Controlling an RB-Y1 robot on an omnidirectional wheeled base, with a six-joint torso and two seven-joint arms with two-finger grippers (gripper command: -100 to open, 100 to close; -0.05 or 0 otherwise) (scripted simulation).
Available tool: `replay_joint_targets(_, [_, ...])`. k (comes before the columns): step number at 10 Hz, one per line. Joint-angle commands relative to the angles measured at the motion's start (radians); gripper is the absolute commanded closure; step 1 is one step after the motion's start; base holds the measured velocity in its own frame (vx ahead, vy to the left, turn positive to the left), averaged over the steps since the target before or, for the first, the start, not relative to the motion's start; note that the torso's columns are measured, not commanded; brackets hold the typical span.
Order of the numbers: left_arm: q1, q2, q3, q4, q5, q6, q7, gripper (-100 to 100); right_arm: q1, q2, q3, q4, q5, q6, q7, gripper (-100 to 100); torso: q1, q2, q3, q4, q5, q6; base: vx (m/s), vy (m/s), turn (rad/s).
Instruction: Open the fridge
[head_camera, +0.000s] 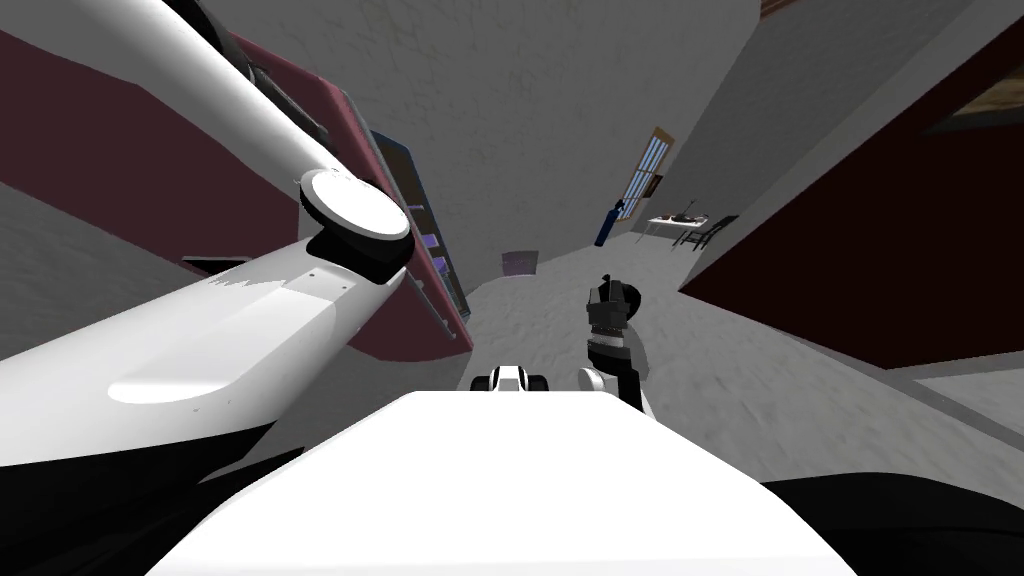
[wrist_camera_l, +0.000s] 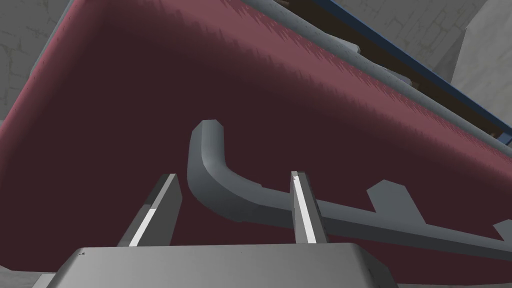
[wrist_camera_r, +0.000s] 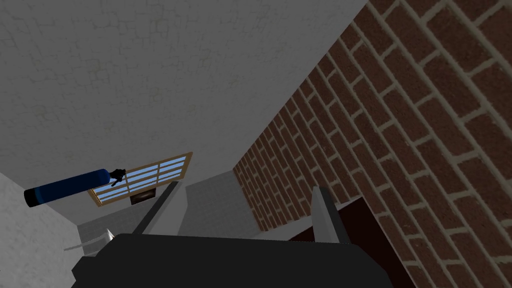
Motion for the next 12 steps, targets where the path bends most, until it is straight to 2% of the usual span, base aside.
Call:
replay_joint_targets(1, [0.003, 0.011, -0.010, 0.003, 0.083, 0.020, -0.002, 100, 0.000, 0.000, 0.000, 0.000, 0.000, 0.000, 0.000, 0, 0.003, -0.001, -0.001, 0.001, 0.001, 0.000, -0.038, 0.001, 0.030])
replay_joint_targets(2, [0.013, 0.010, -0.030, 0.016, 0.113, 0.062, 0.001, 100, 0.000, 0.000, 0.000, 0.000, 0.000, 0.000, 0.000, 0, 0.001, -0.003, -0.003, 0.002, -0.002, 0.002, -0.065, 0.031, 0.218])
replay_joint_targets(4, [0.013, 0.010, -0.030, 0.016, 0.182, 0.062, 0.001, 100, 0.000, 0.000, 0.000, 0.000, 0.000, 0.000, 0.000, 0, 0.005, -0.002, -0.002, 0.001, 0.002, -0.002, -0.059, 0.012, 0.202])
replay_joint_targets(5, [0.022, 0.008, -0.050, 0.030, 0.215, 0.103, 0.003, 100, 0.000, 0.000, 0.000, 0.000, 0.000, 0.000, 0.000, 0, 0.003, -0.004, -0.004, 0.001, 0.000, 0.001, -0.068, 0.029, 0.285])
replay_joint_targets(7, [0.022, 0.008, -0.050, 0.030, 0.281, 0.103, 0.003, 100, 0.000, 0.000, 0.000, 0.000, 0.000, 0.000, 0.000, 0, 0.007, -0.004, -0.003, 0.000, 0.003, -0.002, -0.060, 0.012, 0.214])
replay_joint_targets(8, [0.022, 0.008, -0.050, 0.030, 0.293, 0.103, 0.003, 100, 0.000, 0.000, 0.000, 0.000, 0.000, 0.000, 0.000, 0, 0.004, -0.007, -0.006, 0.000, 0.000, 0.002, -0.015, 0.004, -0.065])
replay_joint_targets(9, [0.032, 0.007, -0.069, 0.043, 0.335, 0.144, 0.005, 100, 0.000, 0.000, 0.000, 0.000, 0.000, 0.000, 0.000, 0, -0.001, -0.009, -0.007, 0.000, -0.003, 0.003, -0.052, 0.030, 0.274])
replay_joint_targets(11, [0.032, 0.007, -0.069, 0.043, 0.394, 0.144, 0.005, 100, 0.000, 0.000, 0.000, 0.000, 0.000, 0.000, 0.000, 0, 0.003, -0.005, -0.004, -0.001, 0.001, 0.001, -0.055, 0.011, 0.214])
replay_joint_targets(12, [0.042, 0.005, -0.089, 0.057, 0.429, 0.186, 0.007, 100, 0.000, 0.000, 0.000, 0.000, 0.000, 0.000, 0.000, 0, 0.001, -0.007, -0.006, -0.001, -0.001, 0.004, -0.073, 0.032, 0.338])
